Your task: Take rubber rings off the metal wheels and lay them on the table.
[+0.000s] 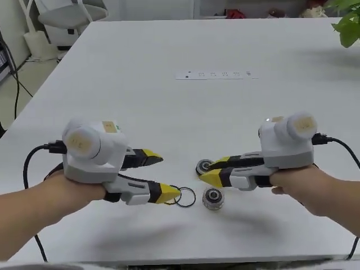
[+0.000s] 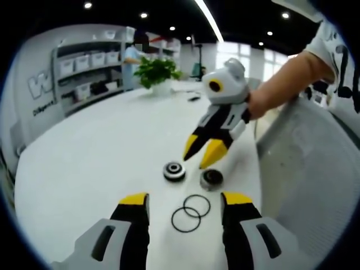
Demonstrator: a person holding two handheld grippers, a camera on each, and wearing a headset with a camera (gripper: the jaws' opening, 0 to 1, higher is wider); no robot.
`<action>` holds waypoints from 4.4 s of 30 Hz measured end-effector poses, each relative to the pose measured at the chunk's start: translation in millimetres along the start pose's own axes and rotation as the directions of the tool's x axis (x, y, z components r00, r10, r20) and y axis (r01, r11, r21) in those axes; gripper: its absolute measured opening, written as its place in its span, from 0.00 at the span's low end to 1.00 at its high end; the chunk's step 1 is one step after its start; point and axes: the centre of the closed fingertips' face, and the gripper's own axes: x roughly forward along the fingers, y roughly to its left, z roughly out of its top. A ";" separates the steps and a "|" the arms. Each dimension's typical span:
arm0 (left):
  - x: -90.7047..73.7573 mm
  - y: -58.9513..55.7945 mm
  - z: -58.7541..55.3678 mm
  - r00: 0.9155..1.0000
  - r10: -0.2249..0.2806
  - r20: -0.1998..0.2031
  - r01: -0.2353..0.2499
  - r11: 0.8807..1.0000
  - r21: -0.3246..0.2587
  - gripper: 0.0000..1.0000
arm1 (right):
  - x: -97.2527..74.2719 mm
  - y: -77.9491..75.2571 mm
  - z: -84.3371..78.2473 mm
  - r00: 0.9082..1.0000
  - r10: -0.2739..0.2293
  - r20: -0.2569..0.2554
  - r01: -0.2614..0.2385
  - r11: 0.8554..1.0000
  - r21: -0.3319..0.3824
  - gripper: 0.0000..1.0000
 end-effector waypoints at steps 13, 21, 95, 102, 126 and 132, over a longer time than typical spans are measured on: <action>17.2 8.8 8.2 1.000 -0.002 -0.004 0.002 1.000 -0.003 0.51 | -8.3 -14.4 -7.1 0.999 -0.029 -0.018 0.028 0.999 -0.039 0.29; 29.5 14.2 7.5 1.000 -0.010 -0.018 0.010 1.000 -0.002 0.50 | -4.9 -23.1 -11.8 0.998 -0.046 -0.033 0.044 0.998 -0.054 0.28; 95.4 15.8 4.7 0.997 0.033 -0.072 -0.032 0.999 0.018 0.14 | 24.6 -37.0 -23.0 0.991 -0.123 -0.047 0.116 0.984 -0.133 0.30; 95.8 16.4 4.3 0.997 0.037 -0.073 -0.036 0.999 0.017 0.13 | 20.9 -40.7 -23.2 0.990 -0.134 -0.047 0.126 0.980 -0.154 0.25; 96.9 16.3 4.6 0.997 0.040 -0.068 -0.040 0.999 0.004 0.13 | 9.9 -42.8 -30.7 0.990 -0.117 -0.082 0.100 0.978 -0.183 0.07; 96.8 16.5 4.1 0.997 0.042 -0.067 -0.042 0.999 -0.002 0.13 | 9.9 -47.2 -29.4 0.989 -0.129 -0.074 0.115 0.979 -0.171 0.00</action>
